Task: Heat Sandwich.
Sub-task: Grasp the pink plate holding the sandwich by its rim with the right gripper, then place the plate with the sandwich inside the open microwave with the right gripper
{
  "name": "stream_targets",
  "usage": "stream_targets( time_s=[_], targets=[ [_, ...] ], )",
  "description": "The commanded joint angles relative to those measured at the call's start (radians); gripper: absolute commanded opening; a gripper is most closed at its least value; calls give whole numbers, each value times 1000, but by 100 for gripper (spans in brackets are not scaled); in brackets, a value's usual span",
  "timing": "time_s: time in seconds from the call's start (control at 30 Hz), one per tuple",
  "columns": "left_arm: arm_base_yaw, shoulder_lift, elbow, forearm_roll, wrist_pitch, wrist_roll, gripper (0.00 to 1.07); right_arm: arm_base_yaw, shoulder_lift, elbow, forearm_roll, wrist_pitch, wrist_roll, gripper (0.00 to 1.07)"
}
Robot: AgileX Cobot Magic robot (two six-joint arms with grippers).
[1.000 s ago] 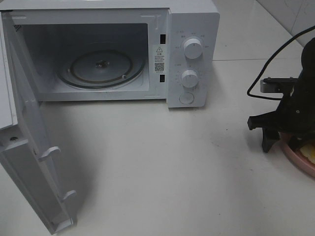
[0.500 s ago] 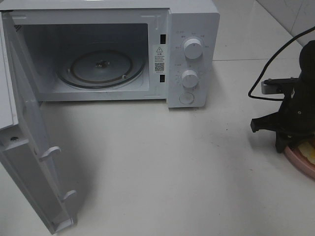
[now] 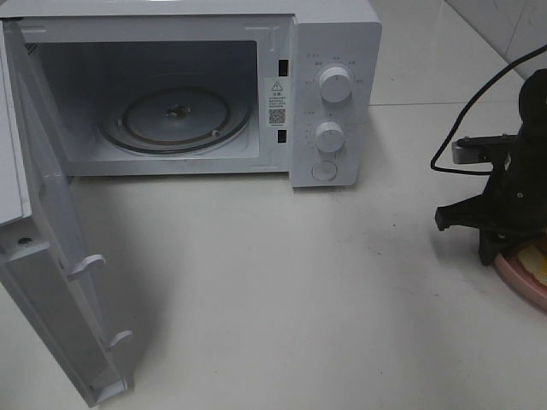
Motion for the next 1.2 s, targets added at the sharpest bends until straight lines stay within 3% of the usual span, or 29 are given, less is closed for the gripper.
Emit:
stream_targets(
  time_s=[0.03, 1.2],
  targets=[
    [-7, -23, 1, -1, 5, 1, 67, -2, 14, 15, -9, 36, -3, 0],
    [-7, -23, 1, -1, 5, 1, 67, 0, -250, 14, -132, 232, -52, 0]
  ],
)
